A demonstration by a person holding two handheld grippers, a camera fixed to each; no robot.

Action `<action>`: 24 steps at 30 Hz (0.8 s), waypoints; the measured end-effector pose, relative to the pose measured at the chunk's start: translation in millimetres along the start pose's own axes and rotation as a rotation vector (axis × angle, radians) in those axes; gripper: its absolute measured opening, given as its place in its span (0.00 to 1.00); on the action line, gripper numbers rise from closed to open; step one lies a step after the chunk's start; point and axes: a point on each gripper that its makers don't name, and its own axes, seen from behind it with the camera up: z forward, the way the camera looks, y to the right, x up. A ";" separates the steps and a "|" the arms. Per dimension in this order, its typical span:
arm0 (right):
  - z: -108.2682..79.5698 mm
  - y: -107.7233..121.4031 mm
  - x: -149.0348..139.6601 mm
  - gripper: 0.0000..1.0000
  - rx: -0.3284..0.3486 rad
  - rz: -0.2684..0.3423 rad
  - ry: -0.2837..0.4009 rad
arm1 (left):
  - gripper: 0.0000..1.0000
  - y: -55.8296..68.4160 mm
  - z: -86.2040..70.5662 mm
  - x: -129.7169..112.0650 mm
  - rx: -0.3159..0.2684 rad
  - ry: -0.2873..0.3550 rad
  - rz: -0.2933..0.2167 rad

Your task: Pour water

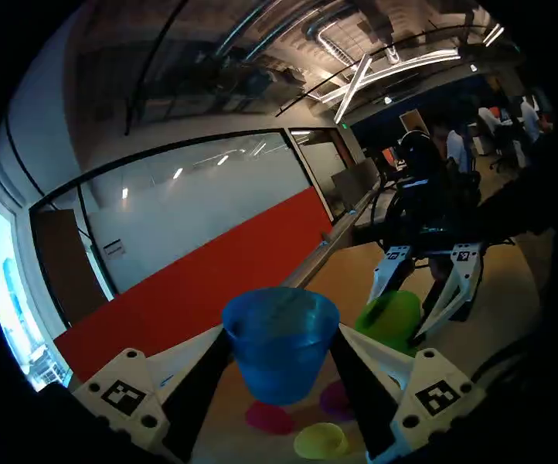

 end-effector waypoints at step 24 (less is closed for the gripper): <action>25.2 -21.4 -5.2 0.91 0.064 0.003 0.004 | 0.85 -7.0 -6.4 18.3 0.044 -0.001 0.178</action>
